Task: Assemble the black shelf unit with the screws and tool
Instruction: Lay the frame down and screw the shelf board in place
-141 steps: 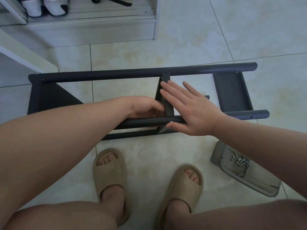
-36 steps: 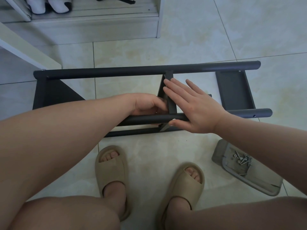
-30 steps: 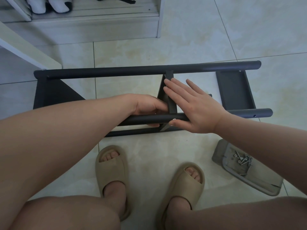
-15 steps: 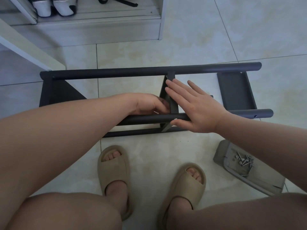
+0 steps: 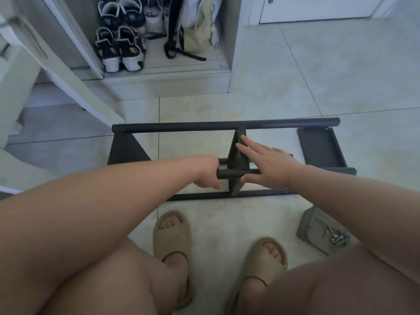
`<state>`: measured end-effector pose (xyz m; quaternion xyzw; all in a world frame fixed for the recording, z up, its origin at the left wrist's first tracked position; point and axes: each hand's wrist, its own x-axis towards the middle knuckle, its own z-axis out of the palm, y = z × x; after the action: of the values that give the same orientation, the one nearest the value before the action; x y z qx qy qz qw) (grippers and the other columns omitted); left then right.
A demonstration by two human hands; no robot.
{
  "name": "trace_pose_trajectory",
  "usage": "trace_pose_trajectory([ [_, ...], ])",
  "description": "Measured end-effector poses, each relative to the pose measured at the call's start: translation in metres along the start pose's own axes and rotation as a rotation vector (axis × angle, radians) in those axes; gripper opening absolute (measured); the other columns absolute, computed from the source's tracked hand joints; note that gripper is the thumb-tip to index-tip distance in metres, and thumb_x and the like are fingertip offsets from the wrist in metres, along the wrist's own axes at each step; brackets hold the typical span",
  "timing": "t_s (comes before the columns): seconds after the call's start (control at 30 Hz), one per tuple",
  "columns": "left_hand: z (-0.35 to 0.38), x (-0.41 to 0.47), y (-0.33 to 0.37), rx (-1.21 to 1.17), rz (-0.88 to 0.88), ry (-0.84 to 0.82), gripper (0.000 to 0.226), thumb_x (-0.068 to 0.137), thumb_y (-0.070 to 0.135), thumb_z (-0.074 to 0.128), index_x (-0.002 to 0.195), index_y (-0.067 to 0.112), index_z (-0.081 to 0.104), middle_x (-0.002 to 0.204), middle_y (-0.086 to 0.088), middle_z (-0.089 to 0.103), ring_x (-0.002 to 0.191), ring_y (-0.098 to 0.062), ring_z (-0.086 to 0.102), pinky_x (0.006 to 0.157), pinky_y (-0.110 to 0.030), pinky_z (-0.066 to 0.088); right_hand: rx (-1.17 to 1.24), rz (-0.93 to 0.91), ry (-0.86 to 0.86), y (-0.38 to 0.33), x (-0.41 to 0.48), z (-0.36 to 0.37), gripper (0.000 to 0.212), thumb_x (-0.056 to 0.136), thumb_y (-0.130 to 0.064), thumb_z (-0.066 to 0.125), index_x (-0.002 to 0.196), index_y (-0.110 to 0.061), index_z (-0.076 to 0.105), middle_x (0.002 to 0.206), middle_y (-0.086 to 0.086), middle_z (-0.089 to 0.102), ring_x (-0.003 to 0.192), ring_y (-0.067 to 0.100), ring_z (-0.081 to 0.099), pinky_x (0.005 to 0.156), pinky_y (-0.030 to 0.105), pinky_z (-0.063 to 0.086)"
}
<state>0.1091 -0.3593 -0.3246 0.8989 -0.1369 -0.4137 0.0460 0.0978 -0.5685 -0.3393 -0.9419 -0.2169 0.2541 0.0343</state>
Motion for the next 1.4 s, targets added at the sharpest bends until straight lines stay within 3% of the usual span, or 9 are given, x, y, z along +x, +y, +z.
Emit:
trace_pose_trajectory([
  [0.13,0.003,-0.012,0.000,-0.024,-0.050,0.212,0.021,0.095,0.018,0.061,0.116,0.014,0.061,0.100,-0.005,0.060,0.093,-0.026,0.060,0.079,-0.036,0.051,0.040,0.102,-0.050,-0.003,-0.015,-0.011,0.093,0.096,-0.055,0.059,0.161,-0.033,-0.004,0.170,-0.009,-0.004,0.152,0.023,0.025,0.120,0.047,0.028],
  [0.3,-0.012,-0.029,-0.011,-0.032,-0.076,0.469,0.007,0.097,0.022,0.057,0.100,0.022,0.051,0.100,-0.001,0.056,0.090,-0.023,0.051,0.079,-0.037,0.037,-0.109,0.228,0.080,0.016,-0.038,-0.032,0.061,0.103,-0.034,0.053,0.157,-0.032,0.024,0.153,0.000,0.044,0.133,0.026,0.048,0.112,0.048,0.035],
  [0.43,-0.009,-0.031,-0.022,-0.060,-0.074,0.540,0.004,0.098,0.025,0.057,0.100,0.022,0.055,0.108,-0.002,0.056,0.095,-0.025,0.056,0.088,-0.042,0.044,-0.179,0.345,0.233,0.020,-0.041,-0.030,0.045,0.102,-0.013,0.046,0.143,-0.032,0.042,0.130,-0.003,0.057,0.115,0.023,0.054,0.101,0.043,0.039],
  [0.57,-0.005,-0.018,-0.038,-0.022,-0.069,0.592,0.009,0.099,0.027,0.057,0.106,0.021,0.057,0.117,-0.004,0.049,0.104,-0.028,0.053,0.089,-0.043,0.044,-0.150,0.376,0.307,0.015,-0.019,-0.021,0.048,0.096,-0.005,0.045,0.138,-0.028,0.046,0.129,-0.002,0.057,0.117,0.024,0.052,0.103,0.043,0.037],
  [0.7,-0.007,0.004,-0.057,-0.002,-0.072,0.696,0.025,0.100,0.028,0.055,0.124,0.024,0.056,0.124,-0.002,0.052,0.113,-0.028,0.051,0.093,-0.042,0.041,-0.127,0.399,0.394,0.010,0.012,-0.012,0.052,0.098,-0.010,0.049,0.147,-0.027,0.039,0.142,0.000,0.050,0.136,0.025,0.041,0.115,0.048,0.027],
  [0.8,-0.015,0.028,-0.067,-0.040,-0.057,0.787,0.028,0.099,0.027,0.057,0.127,0.028,0.056,0.123,0.001,0.056,0.113,-0.027,0.052,0.096,-0.041,0.039,-0.091,0.392,0.394,0.014,0.037,-0.005,0.062,0.102,-0.017,0.048,0.157,-0.027,0.022,0.157,0.002,0.032,0.151,0.026,0.019,0.118,0.062,0.020],
  [0.93,-0.025,0.071,-0.077,-0.056,-0.087,0.855,0.023,0.100,0.027,0.055,0.122,0.030,0.057,0.118,0.002,0.058,0.109,-0.025,0.052,0.094,-0.039,0.034,-0.021,0.378,0.379,0.030,0.078,0.005,0.069,0.103,-0.025,0.047,0.159,-0.026,0.007,0.166,0.004,0.007,0.155,0.029,-0.003,0.119,0.067,0.016],
  [1.4,-0.031,0.209,-0.111,-0.088,-0.199,0.821,0.025,0.102,0.022,0.049,0.125,0.030,0.056,0.119,0.001,0.059,0.113,-0.026,0.049,0.102,-0.043,0.030,0.077,0.292,0.318,0.089,0.196,0.046,0.070,0.105,-0.052,0.030,0.161,-0.026,0.000,0.170,0.001,-0.007,0.155,0.028,-0.013,0.125,0.057,0.002],
])
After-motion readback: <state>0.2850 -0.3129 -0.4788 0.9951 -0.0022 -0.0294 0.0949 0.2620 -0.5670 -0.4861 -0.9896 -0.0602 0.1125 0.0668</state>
